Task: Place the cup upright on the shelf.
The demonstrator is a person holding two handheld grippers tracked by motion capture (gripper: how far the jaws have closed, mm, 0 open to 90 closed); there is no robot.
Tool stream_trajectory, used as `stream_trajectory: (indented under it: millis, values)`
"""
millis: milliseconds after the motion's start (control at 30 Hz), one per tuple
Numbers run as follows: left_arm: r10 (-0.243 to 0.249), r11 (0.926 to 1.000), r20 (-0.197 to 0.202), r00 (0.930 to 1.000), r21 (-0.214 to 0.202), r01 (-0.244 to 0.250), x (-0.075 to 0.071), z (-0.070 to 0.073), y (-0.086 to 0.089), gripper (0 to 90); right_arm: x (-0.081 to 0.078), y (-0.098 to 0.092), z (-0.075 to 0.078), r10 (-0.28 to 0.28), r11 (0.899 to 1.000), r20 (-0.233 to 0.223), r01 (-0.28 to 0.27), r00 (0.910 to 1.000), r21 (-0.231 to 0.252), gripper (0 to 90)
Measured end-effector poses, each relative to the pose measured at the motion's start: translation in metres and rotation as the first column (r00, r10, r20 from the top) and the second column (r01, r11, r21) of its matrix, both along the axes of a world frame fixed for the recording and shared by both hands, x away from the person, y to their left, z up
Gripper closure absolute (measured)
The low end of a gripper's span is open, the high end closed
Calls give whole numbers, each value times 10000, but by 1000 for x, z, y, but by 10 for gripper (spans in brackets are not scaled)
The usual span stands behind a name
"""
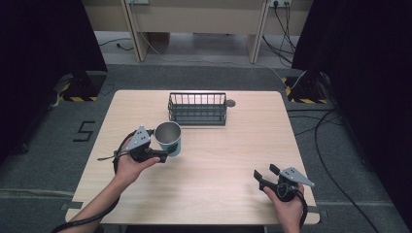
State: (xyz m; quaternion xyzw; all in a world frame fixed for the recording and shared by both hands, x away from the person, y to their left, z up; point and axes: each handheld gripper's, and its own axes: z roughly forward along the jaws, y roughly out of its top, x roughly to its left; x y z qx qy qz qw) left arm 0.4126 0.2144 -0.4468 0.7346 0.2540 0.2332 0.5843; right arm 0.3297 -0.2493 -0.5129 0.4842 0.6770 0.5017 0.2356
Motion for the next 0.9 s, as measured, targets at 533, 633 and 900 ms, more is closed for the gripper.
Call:
stream_trajectory:
  millis: [533, 633, 900]
  values:
    - [102, 9999, 211, 9997, -25, -101, 11, 11, -8, 148, 0, 0, 0, 9, 10000, -16, -9, 10000, 18, 263]
    - [94, 9999, 237, 9997, -41, -93, 13, 13, -10, 148, 0, 0, 0, 14, 10000, -23, -14, 10000, 22, 263]
    - [156, 9998, 211, 9997, -129, -153, 20, 15, -16, 148, 0, 0, 0, 15, 10000, -13, -15, 10000, 19, 264]
